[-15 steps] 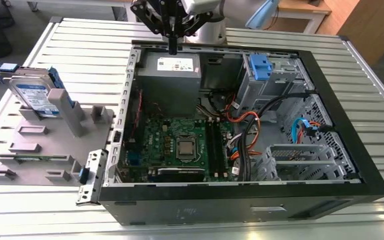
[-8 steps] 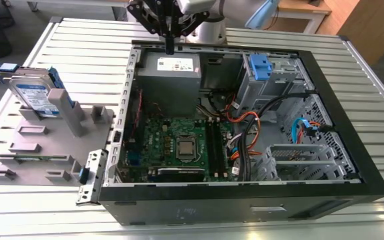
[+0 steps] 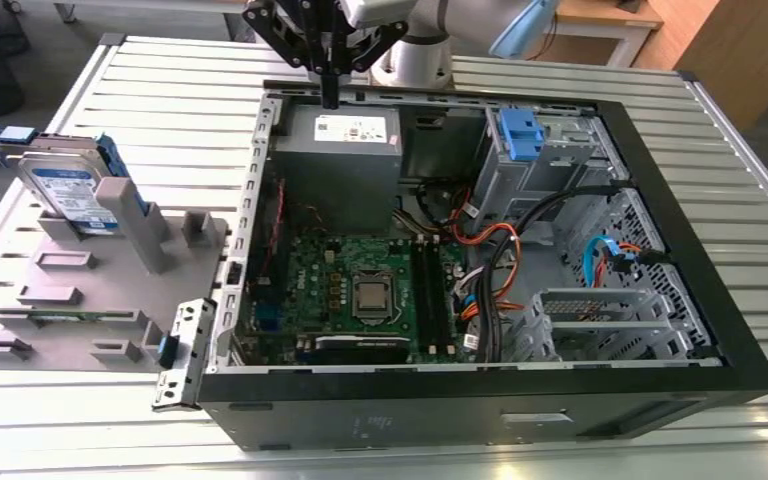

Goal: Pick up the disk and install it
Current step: 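Reach for the disk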

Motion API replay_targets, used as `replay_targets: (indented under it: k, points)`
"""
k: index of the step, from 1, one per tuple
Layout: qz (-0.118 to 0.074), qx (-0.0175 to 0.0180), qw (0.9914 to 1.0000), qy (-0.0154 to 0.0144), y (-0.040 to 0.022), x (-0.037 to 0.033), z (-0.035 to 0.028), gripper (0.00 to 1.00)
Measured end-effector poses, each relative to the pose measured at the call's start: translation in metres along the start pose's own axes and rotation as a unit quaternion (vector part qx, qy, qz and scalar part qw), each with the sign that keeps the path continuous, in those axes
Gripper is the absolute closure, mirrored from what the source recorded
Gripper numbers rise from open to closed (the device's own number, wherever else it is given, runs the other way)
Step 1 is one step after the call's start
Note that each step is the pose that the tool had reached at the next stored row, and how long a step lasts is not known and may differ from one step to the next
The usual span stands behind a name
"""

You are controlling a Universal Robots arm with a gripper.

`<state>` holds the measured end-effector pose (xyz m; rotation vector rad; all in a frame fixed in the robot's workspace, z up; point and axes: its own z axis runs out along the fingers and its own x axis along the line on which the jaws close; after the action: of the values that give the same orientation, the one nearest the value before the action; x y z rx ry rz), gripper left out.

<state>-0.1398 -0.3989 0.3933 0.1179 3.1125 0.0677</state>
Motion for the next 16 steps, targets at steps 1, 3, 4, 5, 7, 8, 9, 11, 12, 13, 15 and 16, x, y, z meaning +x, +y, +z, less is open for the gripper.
replay_targets:
  k: [1,3,4,5,7,8,9,11,12,13,15,16]
  points:
    - [0.0,0.0,1.0,0.0,0.0,0.0,0.0,0.89]
    - [0.0,0.0,1.0,0.0,0.0,0.0002,0.0,0.89]
    - [0.0,0.0,1.0,0.0,0.0,0.0002,0.0,0.89]
    - [0.0,0.0,1.0,0.0,0.0,0.0002,0.0,0.89]
    - [0.0,0.0,1.0,0.0,-0.0001,0.0003,0.0,0.89]
    - [0.0,0.0,1.0,0.0,-0.0001,0.0003,0.0,0.89]
    - [0.0,0.0,1.0,0.0,-0.0001,0.0003,0.0,0.89]
    - [0.0,0.0,1.0,0.0,-0.0001,0.0008,0.0,0.89]
    - [0.0,0.0,1.0,0.0,-0.0002,0.0014,-0.0001,0.89]
    - [0.0,0.0,1.0,0.0,-0.0002,0.002,-0.0001,0.89]
    - [0.0,0.0,1.0,0.0,-0.0003,0.0039,-0.0001,0.89]
    - [0.0,0.0,1.0,0.0,-0.0004,0.005,-0.0002,0.89]
